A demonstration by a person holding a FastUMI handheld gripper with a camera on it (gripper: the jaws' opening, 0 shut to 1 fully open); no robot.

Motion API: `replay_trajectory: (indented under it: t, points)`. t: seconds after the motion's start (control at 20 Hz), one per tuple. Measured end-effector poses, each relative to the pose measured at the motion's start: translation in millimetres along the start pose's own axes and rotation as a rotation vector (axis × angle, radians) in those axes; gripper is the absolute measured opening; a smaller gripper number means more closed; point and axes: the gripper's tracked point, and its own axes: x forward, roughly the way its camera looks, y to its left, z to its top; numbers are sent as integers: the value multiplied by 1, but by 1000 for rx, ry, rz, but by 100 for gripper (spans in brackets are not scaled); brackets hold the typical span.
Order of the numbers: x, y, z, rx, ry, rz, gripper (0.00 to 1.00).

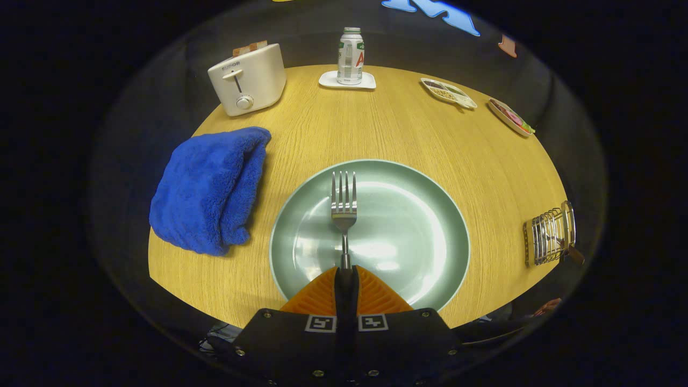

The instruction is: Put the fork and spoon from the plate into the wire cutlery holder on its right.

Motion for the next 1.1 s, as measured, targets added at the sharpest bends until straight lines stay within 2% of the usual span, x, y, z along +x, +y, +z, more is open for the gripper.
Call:
replay_trajectory:
  t: [0.35,0.7,1.1]
  points:
    - [-31,-32,42,68,-88,-47,1]
    - [-68,-98,76,180,-166,-172,1]
    - [-87,-196,71,397,-165,-308,1]
